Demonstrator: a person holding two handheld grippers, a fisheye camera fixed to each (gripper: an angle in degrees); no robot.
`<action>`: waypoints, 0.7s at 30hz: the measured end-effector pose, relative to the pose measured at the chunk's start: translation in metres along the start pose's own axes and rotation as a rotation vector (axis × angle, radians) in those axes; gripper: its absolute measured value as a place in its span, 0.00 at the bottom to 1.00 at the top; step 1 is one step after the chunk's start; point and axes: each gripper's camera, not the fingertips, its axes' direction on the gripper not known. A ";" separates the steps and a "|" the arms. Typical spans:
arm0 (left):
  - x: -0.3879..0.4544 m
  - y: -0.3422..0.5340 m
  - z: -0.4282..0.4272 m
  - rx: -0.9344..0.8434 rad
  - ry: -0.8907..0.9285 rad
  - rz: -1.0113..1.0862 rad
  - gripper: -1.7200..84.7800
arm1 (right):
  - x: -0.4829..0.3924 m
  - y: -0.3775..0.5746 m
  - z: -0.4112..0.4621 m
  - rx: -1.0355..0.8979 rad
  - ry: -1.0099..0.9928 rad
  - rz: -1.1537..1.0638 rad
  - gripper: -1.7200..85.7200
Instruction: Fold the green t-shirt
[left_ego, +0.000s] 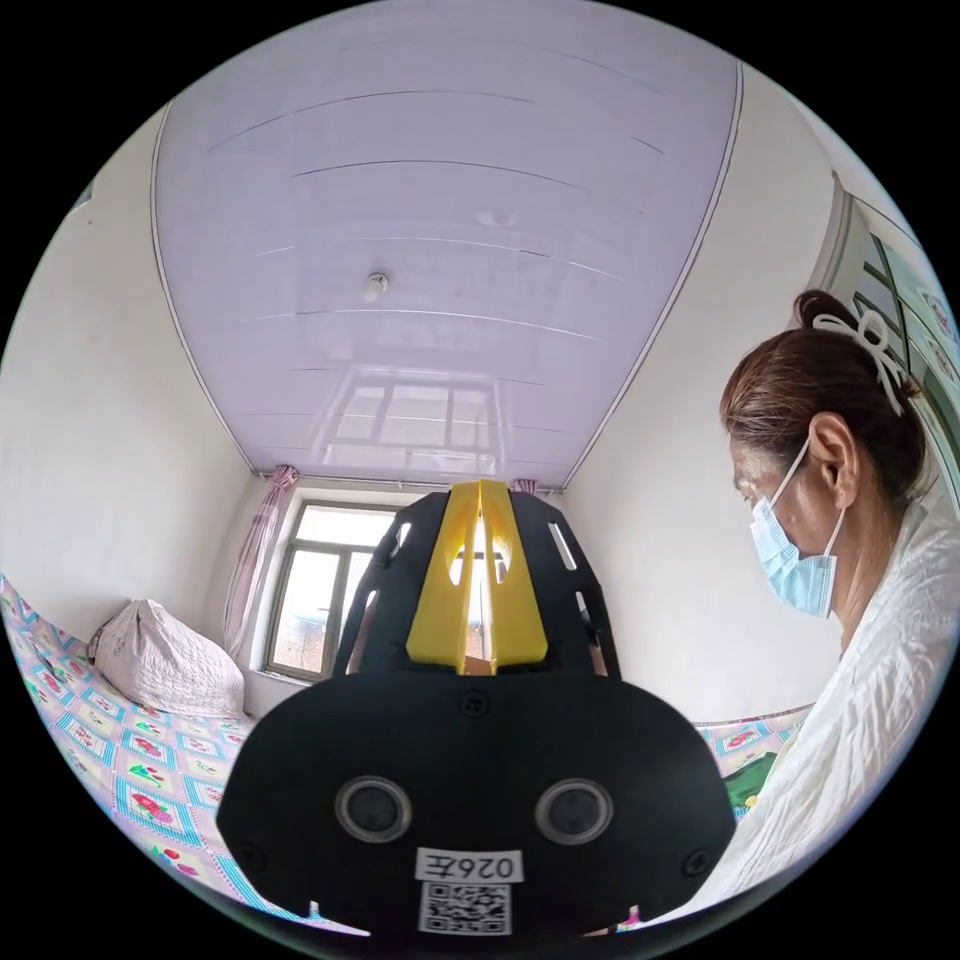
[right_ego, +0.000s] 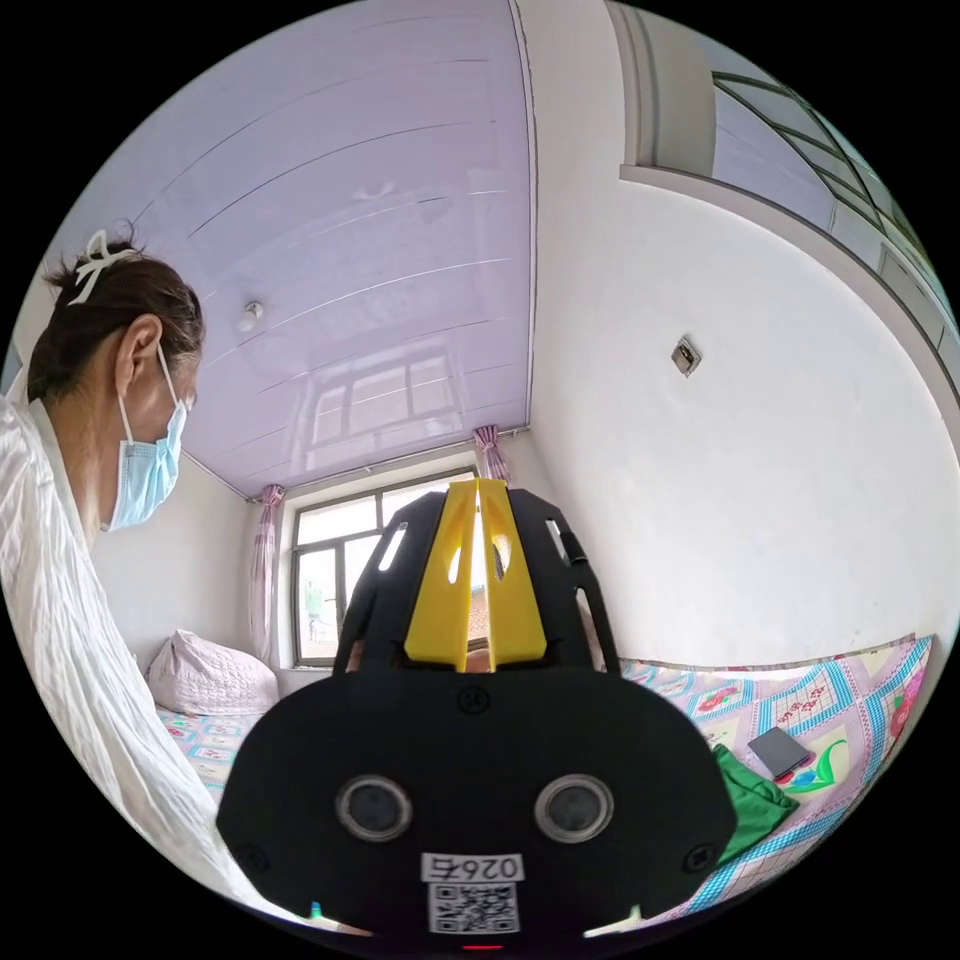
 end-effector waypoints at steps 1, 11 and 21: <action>-0.002 0.000 0.008 -0.003 0.001 -0.001 0.01 | -0.003 0.000 0.000 -0.001 0.007 -0.004 0.01; -0.026 0.007 0.085 -0.039 0.025 -0.028 0.01 | -0.018 0.005 0.018 -0.058 0.023 -0.012 0.01; -0.054 0.037 0.205 -0.168 0.073 -0.086 0.01 | -0.021 0.026 0.057 -0.095 0.023 0.018 0.01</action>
